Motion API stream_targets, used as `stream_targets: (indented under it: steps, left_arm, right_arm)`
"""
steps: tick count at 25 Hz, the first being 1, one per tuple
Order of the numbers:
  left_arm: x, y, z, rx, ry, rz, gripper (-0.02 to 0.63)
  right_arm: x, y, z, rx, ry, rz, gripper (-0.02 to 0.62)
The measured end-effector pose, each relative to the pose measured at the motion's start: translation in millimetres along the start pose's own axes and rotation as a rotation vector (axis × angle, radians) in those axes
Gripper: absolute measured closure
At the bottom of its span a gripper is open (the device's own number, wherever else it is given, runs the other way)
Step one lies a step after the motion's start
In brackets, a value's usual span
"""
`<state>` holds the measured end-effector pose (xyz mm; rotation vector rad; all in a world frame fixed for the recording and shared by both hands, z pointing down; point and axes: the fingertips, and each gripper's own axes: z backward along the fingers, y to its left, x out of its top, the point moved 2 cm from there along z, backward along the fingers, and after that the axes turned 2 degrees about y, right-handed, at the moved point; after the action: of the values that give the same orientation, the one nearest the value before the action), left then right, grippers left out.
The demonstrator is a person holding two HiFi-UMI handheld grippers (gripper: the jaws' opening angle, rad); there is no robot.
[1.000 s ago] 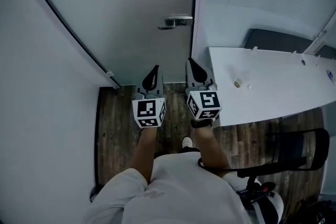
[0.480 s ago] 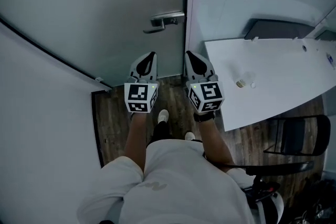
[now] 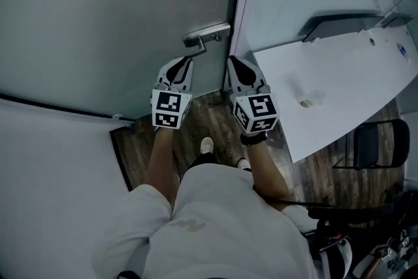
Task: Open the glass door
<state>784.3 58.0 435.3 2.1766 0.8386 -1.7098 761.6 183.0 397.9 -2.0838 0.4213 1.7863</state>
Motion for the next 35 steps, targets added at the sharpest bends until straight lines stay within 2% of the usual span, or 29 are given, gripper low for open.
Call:
stream_targets:
  steps: [5,9,14,18,20,22,26,29,32,35]
  left_arm:
    - [-26,16,-28,-0.091,0.074,-0.045,0.504]
    - [-47,21,-52,-0.141,0.148,-0.100,0.460]
    - [-66,22,-78,-0.155,0.222,-0.192,0.459]
    - [-84,19,-94,-0.189,0.346,-0.319,0.448]
    - [-89,17,-99,-0.194,0.381,-0.355,0.448]
    - [-91,18,-102,-0.171,0.386,-0.379,0.448]
    - [-91,20,-103,-0.099,0.336,-0.386,0.449]
    - [-94,19,-103,-0.060,0.334,-0.440,0.449]
    - [-96,19,-104,-0.069,0.379,-0.522,0.466]
    - [-99,19,-104,-0.119,0.445,-0.574,0.501]
  right_arm:
    - [-17,-9,-24,-0.038,0.041,-0.012,0.601]
    - [-27,-15,-37,-0.051,0.068,-0.014,0.601]
    - [-38,-25,-42,-0.063,0.099,-0.026,0.601]
    - [-44,-32,-46,-0.073,0.113,-0.032,0.601]
    - [-46,-35,-47,-0.075,0.118,-0.035,0.601]
    - [-47,-36,-46,-0.077,0.122,-0.036,0.601]
    - [-51,-42,-44,-0.088,0.125,-0.037,0.601]
    - [-52,-48,-41,-0.098,0.129,-0.040,0.601]
    - [-52,-53,-39,-0.107,0.128,-0.043,0.601]
    - [-56,-56,-39,-0.105,0.133,-0.058,0.601]
